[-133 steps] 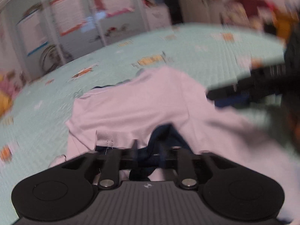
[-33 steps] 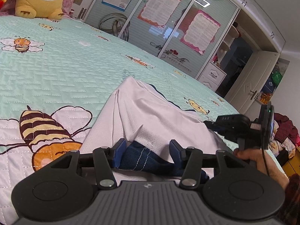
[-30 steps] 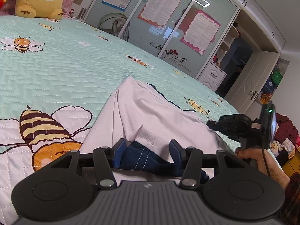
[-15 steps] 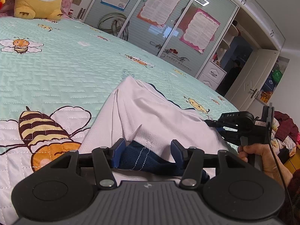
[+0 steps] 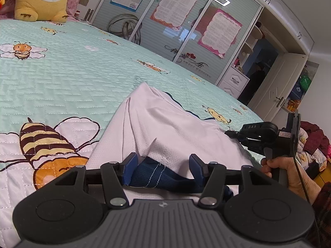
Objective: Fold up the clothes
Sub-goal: 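Hold the trim with the left gripper while the right gripper repositions over the shirt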
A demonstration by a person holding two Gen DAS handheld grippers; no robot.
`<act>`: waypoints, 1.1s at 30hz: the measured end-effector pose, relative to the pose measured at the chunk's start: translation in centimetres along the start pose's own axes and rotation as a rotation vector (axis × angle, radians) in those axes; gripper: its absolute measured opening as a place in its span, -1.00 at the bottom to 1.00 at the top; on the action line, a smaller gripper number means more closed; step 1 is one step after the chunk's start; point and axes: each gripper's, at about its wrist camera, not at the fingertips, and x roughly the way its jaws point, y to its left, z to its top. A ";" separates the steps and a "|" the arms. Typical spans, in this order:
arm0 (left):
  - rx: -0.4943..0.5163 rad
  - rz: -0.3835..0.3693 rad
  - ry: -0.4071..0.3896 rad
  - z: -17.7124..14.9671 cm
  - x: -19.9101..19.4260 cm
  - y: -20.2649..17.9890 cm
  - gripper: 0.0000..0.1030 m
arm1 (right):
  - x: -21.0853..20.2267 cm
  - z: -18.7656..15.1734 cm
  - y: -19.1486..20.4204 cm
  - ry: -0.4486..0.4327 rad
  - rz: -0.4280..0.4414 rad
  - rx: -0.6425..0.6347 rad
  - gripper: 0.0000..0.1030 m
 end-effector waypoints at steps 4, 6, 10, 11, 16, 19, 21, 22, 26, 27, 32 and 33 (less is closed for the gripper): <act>0.004 0.001 0.000 -0.1 0.0 -0.1 0.16 | -1.1 0.2 1.5 -0.098 -0.018 -0.056 -0.70; 0.005 0.002 0.000 -0.1 0.0 -0.1 0.16 | -0.3 0.2 2.6 -0.072 -0.028 -0.109 -0.71; 0.004 0.002 0.001 -0.1 0.0 -0.2 0.16 | 1.8 -0.1 3.6 -0.016 -0.114 -0.187 -0.72; 0.004 0.002 0.001 -0.1 0.0 -0.2 0.16 | 1.7 0.0 3.7 -0.026 -0.117 -0.188 -0.71; 0.006 0.003 0.001 0.0 0.0 -0.2 0.16 | -0.4 -0.6 7.2 -0.145 -0.115 -0.293 -0.70; 0.007 0.004 0.001 -0.1 0.0 -0.3 0.16 | 0.4 -0.7 10.4 -0.085 0.004 -0.334 -0.72; 0.005 0.003 0.001 -0.1 -0.1 -0.2 0.16 | 1.3 -0.7 12.5 -0.033 0.092 -0.348 -0.77; 0.004 0.002 0.001 -0.1 -0.1 -0.2 0.16 | 2.2 -0.8 13.6 -0.004 0.130 -0.351 -0.80; 0.000 -0.001 0.002 -0.1 -0.1 -0.2 0.17 | 5.5 -1.1 17.3 0.117 0.235 -0.397 -0.81; -0.001 -0.001 0.002 0.0 -0.1 -0.3 0.17 | 6.1 -1.2 17.9 0.130 0.241 -0.412 -0.80; -0.003 -0.004 0.003 0.0 0.0 -0.2 0.18 | 7.8 -1.7 20.3 0.151 0.228 -0.463 -0.80; -0.003 -0.004 0.003 0.1 0.0 -0.2 0.18 | 8.0 -1.7 20.4 0.156 0.227 -0.467 -0.80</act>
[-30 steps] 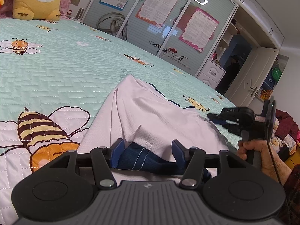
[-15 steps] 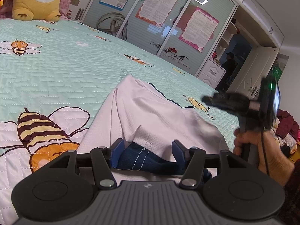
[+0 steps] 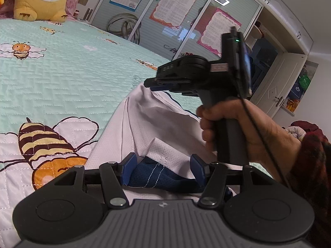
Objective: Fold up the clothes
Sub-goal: 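Hold the trim with the left gripper while the right gripper repositions over the shirt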
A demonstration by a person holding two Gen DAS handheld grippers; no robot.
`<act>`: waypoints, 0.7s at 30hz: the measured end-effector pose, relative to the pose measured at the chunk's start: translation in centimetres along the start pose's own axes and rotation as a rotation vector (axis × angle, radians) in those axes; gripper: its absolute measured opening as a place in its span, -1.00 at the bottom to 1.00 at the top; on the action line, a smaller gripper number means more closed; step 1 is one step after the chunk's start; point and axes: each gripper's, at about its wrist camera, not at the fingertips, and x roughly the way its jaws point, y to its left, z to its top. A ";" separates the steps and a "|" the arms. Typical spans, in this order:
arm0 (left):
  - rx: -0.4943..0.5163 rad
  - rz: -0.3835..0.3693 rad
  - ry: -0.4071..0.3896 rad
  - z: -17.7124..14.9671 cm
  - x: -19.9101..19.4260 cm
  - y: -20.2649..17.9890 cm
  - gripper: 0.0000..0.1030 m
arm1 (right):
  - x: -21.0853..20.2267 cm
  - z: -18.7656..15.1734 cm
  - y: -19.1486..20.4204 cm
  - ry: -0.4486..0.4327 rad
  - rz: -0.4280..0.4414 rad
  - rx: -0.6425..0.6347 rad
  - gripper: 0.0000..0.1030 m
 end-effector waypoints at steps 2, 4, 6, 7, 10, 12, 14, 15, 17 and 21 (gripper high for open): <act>0.000 0.000 0.000 0.1 0.0 0.0 0.18 | 0.4 0.0 0.0 0.012 0.003 -0.004 -0.79; 0.001 0.000 0.000 0.1 0.0 0.0 0.18 | 0.7 -0.2 -0.2 0.015 0.008 0.001 -0.78; 0.001 0.001 0.000 0.0 0.0 0.1 0.18 | 0.9 -0.3 -0.4 0.019 0.019 0.013 -0.78; 0.002 0.001 0.000 0.0 0.0 0.1 0.18 | 1.0 -0.3 -0.6 0.021 0.031 0.024 -0.78; 0.004 0.002 0.000 0.0 -0.1 0.0 0.18 | 1.3 -0.3 -1.1 0.030 0.064 0.058 -0.83; 0.004 0.002 0.000 0.0 -0.1 0.1 0.18 | 1.3 -0.2 -1.3 0.034 0.088 0.071 -1.00; 0.005 0.002 0.000 -0.1 -0.1 0.1 0.18 | 1.3 -0.1 -1.3 0.026 0.099 0.076 -1.00; 0.005 0.002 0.000 -0.1 -0.1 0.1 0.18 | 1.2 -0.1 -1.3 0.013 0.097 0.077 -1.00; 0.008 0.004 -0.002 -0.1 -0.2 0.1 0.18 | 1.1 0.1 -1.2 -0.016 0.081 0.073 -1.00; 0.017 0.011 -0.004 -0.2 -0.2 -0.1 0.18 | 1.3 1.0 -1.1 -0.051 0.057 0.059 -1.00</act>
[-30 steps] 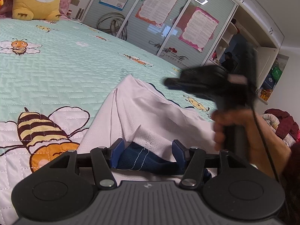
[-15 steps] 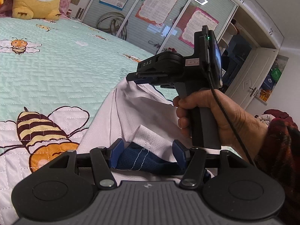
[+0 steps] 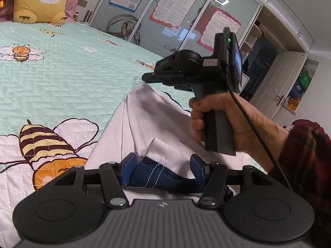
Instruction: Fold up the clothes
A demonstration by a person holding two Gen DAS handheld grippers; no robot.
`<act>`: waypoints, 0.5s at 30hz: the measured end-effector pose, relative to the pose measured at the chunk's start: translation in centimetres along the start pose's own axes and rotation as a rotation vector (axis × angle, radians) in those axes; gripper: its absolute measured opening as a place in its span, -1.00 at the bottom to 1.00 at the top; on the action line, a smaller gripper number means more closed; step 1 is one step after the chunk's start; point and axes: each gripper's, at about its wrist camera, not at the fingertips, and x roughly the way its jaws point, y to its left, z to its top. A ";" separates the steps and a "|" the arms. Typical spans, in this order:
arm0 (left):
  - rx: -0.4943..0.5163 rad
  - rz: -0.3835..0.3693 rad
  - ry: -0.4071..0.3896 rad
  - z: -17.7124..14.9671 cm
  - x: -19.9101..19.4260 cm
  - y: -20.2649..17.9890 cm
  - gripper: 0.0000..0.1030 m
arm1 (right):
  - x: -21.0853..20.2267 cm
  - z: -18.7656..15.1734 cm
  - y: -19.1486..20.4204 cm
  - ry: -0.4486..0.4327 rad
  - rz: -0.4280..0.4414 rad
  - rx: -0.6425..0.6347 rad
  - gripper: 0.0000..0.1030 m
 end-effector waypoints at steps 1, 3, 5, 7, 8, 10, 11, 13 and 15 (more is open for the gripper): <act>0.001 0.001 0.000 0.0 0.0 0.0 0.18 | 0.2 0.2 -0.1 0.001 -0.007 -0.002 -1.00; 0.002 0.002 0.000 0.0 0.0 -0.1 0.18 | 0.8 0.3 -0.2 0.017 -0.024 -0.012 -1.00; 0.000 0.001 0.001 0.0 0.0 0.0 0.18 | 1.2 0.1 -0.3 0.031 -0.033 -0.016 -1.00; -0.001 0.000 0.002 0.0 0.0 0.0 0.18 | 0.6 -0.1 -0.6 0.006 -0.026 0.016 -1.00; 0.000 0.001 0.002 0.0 0.0 0.0 0.18 | 0.1 -0.1 -0.9 -0.009 -0.014 0.040 -1.00; 0.001 0.001 0.003 0.0 0.0 0.0 0.18 | -0.8 0.0 -1.0 -0.029 -0.004 0.056 -0.91; 0.001 0.001 0.003 0.1 0.0 0.0 0.19 | -1.2 0.1 -0.9 -0.032 0.001 0.054 -0.89; 0.003 0.001 0.004 0.1 0.0 0.1 0.20 | -1.1 0.2 -0.6 -0.007 0.015 0.033 -0.87; 0.002 0.000 0.004 0.1 0.0 0.1 0.20 | -0.5 0.2 -0.2 0.030 0.003 0.003 -0.87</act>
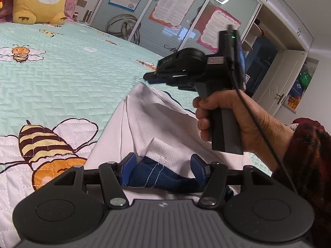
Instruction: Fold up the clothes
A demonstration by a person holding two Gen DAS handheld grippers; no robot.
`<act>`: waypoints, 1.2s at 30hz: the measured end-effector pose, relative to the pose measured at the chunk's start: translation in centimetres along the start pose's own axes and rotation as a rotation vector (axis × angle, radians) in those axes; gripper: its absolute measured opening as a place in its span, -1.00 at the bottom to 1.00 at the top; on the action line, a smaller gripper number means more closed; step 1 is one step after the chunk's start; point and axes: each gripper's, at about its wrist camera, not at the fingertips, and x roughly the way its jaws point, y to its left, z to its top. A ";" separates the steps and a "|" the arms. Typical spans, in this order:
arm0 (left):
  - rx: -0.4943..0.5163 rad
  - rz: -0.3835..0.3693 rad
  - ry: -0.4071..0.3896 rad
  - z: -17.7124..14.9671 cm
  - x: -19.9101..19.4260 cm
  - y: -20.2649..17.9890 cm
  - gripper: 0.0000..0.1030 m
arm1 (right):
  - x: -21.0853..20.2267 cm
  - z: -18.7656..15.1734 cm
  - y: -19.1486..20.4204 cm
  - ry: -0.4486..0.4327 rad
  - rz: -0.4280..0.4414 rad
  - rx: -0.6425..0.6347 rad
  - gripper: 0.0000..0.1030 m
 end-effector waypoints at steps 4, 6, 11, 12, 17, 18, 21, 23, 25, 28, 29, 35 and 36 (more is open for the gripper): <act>-0.001 -0.001 0.000 0.0 0.0 0.0 0.20 | 0.9 -0.4 0.6 0.042 -0.024 -0.033 -0.84; -0.001 -0.001 0.001 0.0 0.0 0.0 0.21 | 1.1 -0.6 0.6 0.050 -0.032 -0.043 -0.78; 0.001 -0.001 0.001 0.1 0.1 -0.1 0.21 | 1.3 -0.9 0.1 0.052 -0.002 -0.015 -1.00; 0.001 -0.001 0.001 0.1 0.1 -0.1 0.21 | 1.3 -0.9 0.1 0.045 0.005 -0.010 -1.00; 0.006 0.001 0.001 0.0 0.1 -0.1 0.21 | 1.5 -0.5 0.1 0.008 -0.001 -0.013 -1.00; 0.007 0.001 0.001 0.0 0.1 -0.1 0.21 | 1.7 -0.4 0.0 0.011 0.002 -0.010 -1.00; 0.009 0.003 0.001 0.0 0.1 -0.2 0.21 | 2.4 -0.7 0.5 0.032 -0.010 -0.046 -1.00; 0.008 0.002 0.001 0.0 0.1 -0.2 0.21 | 3.0 -0.9 0.9 0.048 -0.034 -0.083 -1.00; 0.006 0.002 0.001 0.0 0.1 -0.2 0.21 | 2.7 -1.0 0.9 0.030 -0.053 -0.083 -1.00; 0.007 0.001 0.001 0.0 0.1 -0.2 0.23 | 1.1 -0.8 0.4 -0.032 -0.069 -0.049 -0.99; 0.008 0.001 0.001 0.0 0.1 -0.2 0.23 | 0.2 -0.8 0.0 -0.062 -0.065 -0.018 -0.98; 0.012 0.003 0.002 0.0 0.2 -0.2 0.24 | -2.2 -1.6 -0.8 -0.058 0.063 0.092 -0.92; 0.012 0.003 0.002 0.0 0.2 -0.2 0.24 | -1.6 -1.8 -0.6 -0.022 0.065 0.091 -0.92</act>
